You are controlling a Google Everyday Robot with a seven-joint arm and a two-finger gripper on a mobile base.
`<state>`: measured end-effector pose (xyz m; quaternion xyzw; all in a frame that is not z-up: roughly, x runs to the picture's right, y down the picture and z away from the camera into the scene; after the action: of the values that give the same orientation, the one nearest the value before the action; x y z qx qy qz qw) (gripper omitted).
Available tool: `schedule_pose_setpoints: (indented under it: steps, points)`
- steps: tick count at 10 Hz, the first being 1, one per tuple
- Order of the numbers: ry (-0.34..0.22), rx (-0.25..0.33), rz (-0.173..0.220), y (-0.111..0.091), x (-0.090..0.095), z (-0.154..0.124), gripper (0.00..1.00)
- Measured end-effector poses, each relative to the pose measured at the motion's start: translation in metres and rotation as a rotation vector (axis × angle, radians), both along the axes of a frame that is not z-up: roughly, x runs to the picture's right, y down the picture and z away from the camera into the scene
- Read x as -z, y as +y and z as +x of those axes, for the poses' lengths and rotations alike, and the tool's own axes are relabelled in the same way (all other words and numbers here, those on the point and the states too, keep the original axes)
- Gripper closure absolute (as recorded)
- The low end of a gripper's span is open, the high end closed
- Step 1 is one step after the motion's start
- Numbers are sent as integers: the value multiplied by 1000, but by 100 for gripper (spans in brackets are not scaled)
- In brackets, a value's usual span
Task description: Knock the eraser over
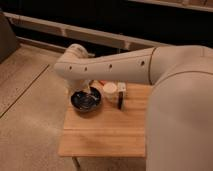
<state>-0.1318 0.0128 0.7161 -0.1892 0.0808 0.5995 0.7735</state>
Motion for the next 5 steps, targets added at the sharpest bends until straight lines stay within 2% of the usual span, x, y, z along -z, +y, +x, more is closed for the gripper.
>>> schedule_pose_setpoints:
  steps: [5]
  points:
    - [-2,-1,-2,0,-2,0,35]
